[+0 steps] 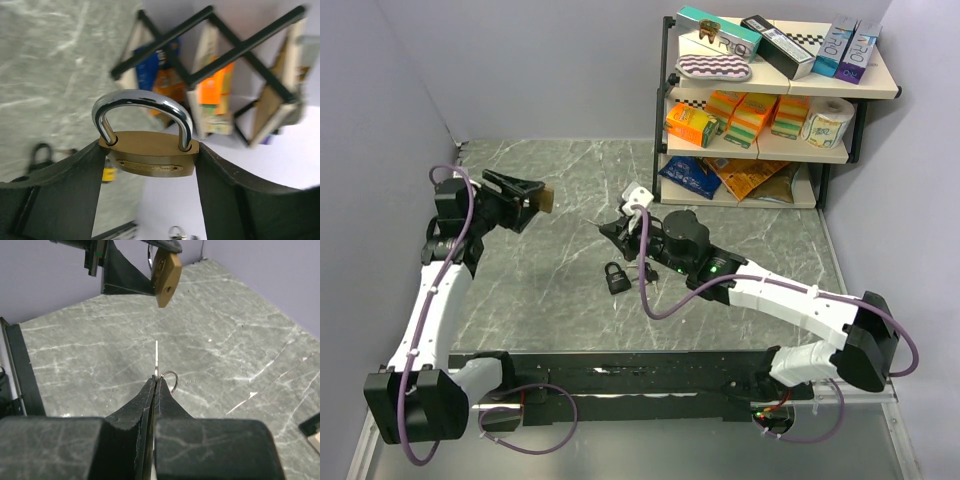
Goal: Lock with the key
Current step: Lock the lock, then place the lock at the center of the board.
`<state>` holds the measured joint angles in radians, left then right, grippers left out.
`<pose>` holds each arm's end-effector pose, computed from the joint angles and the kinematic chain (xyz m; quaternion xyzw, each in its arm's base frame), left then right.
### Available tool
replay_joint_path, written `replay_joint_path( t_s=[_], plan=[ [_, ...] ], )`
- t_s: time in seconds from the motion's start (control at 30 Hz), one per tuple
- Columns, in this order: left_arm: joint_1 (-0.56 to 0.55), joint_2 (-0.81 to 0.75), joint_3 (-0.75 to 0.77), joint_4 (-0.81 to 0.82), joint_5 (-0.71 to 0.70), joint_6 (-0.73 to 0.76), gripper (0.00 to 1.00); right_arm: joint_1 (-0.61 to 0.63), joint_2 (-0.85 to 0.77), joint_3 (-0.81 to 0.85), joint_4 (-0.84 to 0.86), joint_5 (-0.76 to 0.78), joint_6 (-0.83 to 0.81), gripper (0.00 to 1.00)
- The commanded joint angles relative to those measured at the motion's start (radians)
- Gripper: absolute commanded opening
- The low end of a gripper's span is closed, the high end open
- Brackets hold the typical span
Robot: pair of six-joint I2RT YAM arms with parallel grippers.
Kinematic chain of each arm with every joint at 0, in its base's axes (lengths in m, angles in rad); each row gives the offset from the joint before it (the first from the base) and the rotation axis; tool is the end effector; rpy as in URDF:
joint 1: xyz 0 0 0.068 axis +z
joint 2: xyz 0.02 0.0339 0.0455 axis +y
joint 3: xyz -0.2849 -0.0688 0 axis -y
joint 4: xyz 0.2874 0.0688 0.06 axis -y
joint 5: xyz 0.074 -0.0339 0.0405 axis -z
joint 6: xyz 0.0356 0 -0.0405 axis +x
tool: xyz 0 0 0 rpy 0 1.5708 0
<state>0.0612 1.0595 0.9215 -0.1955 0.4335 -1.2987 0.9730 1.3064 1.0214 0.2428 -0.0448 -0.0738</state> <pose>0.2744 0.0018 0.3471 -0.4033 0.6971 -0.4712 0.3597 0.1944 0.2883 0.3607 -0.3741 0.6173 0.3152 0.6161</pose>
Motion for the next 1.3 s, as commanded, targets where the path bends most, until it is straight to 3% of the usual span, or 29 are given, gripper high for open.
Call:
replay_joint_path(
  t_s=[0.0,0.1,0.3,0.47,0.73,1.03,1.27],
  plan=[
    [-0.027,0.017,0.158,-0.163,-0.029,0.374,0.01,-0.019,-0.074,-0.023,-0.051,0.008,0.04,0.0],
    [-0.093,0.068,0.194,-0.386,-0.131,0.629,0.01,-0.062,-0.107,-0.037,-0.108,-0.021,0.068,0.0],
    [-0.207,0.115,0.076,-0.551,-0.223,0.834,0.01,-0.112,-0.134,-0.061,-0.169,-0.036,0.071,0.0],
    [-0.279,0.224,0.083,-0.57,-0.305,0.868,0.01,-0.129,-0.139,-0.064,-0.191,-0.032,0.097,0.0],
    [-0.287,0.502,0.207,-0.633,-0.381,0.927,0.01,-0.154,-0.148,-0.075,-0.204,-0.04,0.106,0.0],
    [-0.316,0.622,0.254,-0.633,-0.363,0.92,0.01,-0.163,-0.139,-0.084,-0.194,-0.053,0.129,0.0],
    [-0.314,0.668,0.264,-0.657,-0.424,0.952,0.01,-0.166,-0.13,-0.081,-0.198,-0.073,0.129,0.0]
  ],
)
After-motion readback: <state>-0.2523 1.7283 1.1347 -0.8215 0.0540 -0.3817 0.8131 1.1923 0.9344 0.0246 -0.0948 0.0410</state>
